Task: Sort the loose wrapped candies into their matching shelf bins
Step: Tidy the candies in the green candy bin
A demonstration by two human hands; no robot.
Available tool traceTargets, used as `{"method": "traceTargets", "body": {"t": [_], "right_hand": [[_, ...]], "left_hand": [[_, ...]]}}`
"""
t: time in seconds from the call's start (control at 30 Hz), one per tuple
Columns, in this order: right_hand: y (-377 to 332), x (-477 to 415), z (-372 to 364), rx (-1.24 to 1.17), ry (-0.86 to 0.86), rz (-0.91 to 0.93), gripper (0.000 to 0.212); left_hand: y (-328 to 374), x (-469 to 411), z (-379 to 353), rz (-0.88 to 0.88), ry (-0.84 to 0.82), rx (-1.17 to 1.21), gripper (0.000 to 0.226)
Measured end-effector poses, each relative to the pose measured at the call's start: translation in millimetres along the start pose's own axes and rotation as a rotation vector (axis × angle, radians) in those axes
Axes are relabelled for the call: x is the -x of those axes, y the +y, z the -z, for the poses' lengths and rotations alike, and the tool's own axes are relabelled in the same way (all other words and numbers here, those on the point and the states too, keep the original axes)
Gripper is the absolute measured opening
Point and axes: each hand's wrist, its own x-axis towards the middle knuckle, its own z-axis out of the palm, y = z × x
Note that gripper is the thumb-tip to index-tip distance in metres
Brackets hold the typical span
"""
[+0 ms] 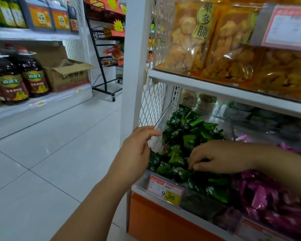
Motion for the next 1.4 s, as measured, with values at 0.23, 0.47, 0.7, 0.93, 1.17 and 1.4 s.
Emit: {"method": "traceTargets", "body": {"t": [0.23,0.47,0.7,0.93,1.17,1.4], "right_hand": [[-2.0,-23.0,26.9,-0.223,0.198,-0.024,0.028],[3.5,-98.4,16.1,-0.169,0.190,-0.131,0.030],[16.3,-125.6,7.1,-0.124,0.145,-0.181,0.037],[22.2,-126.2,2.6,-0.018,0.260,-0.155,0.016],[12.2,-93.3,12.6,-0.184,0.572,-0.158,0.013],[-21.2,-14.8,2.0,-0.910,0.763,-0.184,0.012]], "left_hand": [[1.1,-0.8,-0.2,0.021,-0.001,-0.025,0.050],[0.8,-1.8,1.4,-0.005,-0.008,-0.056,0.049],[-0.4,-3.1,1.4,-0.008,-0.006,-0.056,0.050],[-0.5,-2.7,1.6,-0.003,-0.006,-0.057,0.050],[0.8,-2.8,1.8,-0.017,-0.007,-0.037,0.054],[1.6,-1.4,1.2,0.003,-0.011,-0.024,0.052]]}}
